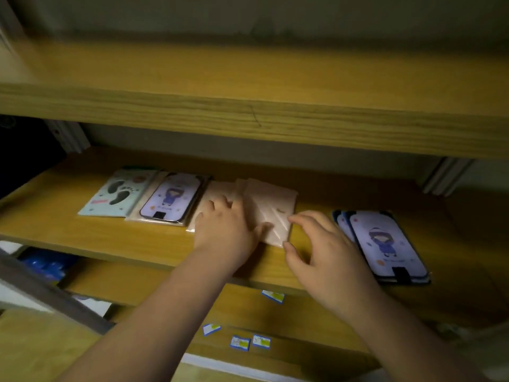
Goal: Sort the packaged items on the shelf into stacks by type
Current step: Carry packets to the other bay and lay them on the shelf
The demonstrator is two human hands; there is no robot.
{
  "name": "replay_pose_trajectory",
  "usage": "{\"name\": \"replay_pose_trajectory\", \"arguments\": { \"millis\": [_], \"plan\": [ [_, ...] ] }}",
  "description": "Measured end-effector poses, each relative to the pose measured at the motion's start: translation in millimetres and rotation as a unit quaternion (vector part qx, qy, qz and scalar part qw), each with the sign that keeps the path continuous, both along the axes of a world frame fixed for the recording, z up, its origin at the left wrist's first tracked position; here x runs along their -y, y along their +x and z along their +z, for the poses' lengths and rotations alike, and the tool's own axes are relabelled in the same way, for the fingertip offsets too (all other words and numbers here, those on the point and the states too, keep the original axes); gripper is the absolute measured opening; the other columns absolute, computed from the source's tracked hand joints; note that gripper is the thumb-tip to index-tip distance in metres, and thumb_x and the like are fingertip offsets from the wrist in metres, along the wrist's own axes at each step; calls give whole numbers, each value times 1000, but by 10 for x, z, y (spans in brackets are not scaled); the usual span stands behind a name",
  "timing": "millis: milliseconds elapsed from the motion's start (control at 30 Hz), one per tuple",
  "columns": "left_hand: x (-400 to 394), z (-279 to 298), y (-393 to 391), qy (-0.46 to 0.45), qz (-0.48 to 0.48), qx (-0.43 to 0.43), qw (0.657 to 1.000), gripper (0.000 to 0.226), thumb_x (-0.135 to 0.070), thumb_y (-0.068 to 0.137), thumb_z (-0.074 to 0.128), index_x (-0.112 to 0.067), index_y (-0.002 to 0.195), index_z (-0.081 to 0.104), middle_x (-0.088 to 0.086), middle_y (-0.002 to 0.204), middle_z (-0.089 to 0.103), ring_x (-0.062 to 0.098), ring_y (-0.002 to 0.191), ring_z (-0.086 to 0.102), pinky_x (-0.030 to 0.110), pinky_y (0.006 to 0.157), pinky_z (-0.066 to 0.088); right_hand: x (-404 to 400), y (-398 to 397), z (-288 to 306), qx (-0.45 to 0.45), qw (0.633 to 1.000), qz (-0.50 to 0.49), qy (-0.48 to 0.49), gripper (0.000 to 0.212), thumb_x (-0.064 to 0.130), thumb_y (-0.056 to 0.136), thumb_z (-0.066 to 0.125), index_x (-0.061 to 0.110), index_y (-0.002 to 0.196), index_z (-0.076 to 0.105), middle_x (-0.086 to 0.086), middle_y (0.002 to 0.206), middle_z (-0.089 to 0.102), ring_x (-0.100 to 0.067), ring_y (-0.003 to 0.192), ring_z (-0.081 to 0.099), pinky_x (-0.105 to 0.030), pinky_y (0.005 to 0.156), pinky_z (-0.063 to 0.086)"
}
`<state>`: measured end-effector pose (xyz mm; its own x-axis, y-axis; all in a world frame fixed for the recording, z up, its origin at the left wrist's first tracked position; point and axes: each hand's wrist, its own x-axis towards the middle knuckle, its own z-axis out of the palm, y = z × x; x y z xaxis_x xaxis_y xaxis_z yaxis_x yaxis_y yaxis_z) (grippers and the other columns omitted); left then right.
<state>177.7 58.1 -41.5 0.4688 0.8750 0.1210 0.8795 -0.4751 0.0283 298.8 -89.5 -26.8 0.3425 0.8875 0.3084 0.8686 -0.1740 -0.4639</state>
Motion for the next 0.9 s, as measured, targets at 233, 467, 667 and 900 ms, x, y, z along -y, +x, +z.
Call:
{"name": "replay_pose_trajectory", "arguments": {
  "millis": [233, 467, 667, 900],
  "plan": [
    [-364, 122, -239, -210, -46, 241, 946, 95, -57, 68, 83, -15, 143, 42, 14, 140, 55, 35, 126, 53, 41, 99, 47, -39, -199, 30, 18, 998, -51, -13, 46, 44, 92, 53, 33, 136, 49, 17, 134, 49, -5, 118, 47, -21, 91, 36],
    [-369, 191, -429, -344, -33, 447, 825, 38, -16, 84, 76, -23, 117, 56, 3, 110, 72, 27, 101, 68, 50, 93, 55, 76, -23, 50, 8, 981, -192, 2, 55, 40, 92, 58, 25, 143, 43, 2, 134, 55, -6, 109, 47, -28, 83, 42],
    [-140, 222, -358, -427, -52, 551, 715, 26, -8, 90, 71, -19, 110, 60, 6, 103, 77, 22, 89, 75, 35, 71, 57, 508, 609, 38, 11, 928, -363, -80, 56, 52, 91, 57, 12, 129, 50, -14, 116, 57, -28, 97, 55, -36, 71, 40],
    [150, 201, -186, -485, -111, 534, 684, 21, -15, 90, 72, -16, 108, 62, 4, 96, 79, 27, 91, 75, 42, 79, 59, 612, 830, -58, -84, 892, -413, -164, 84, 77, 67, 68, 15, 121, 50, 4, 90, 50, -15, 72, 48, -28, 52, 31]
  ]
}}
